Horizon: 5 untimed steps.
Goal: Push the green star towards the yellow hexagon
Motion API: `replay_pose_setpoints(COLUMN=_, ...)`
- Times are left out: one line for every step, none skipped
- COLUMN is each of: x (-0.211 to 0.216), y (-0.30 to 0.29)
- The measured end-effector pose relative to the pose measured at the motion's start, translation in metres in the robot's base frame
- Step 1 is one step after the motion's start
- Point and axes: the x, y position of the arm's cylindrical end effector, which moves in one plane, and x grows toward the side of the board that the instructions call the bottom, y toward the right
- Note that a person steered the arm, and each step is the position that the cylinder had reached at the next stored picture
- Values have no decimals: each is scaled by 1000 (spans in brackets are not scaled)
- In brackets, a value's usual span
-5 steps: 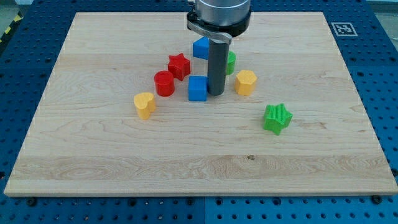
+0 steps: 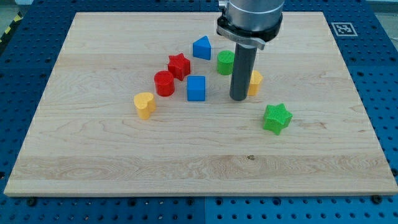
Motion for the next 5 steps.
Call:
replay_pose_setpoints(x=24, y=0)
replay_pose_setpoints(x=68, y=17)
replay_pose_setpoints(x=114, y=60)
replay_pose_setpoints(x=118, y=87)
replay_pose_setpoints(x=109, y=87)
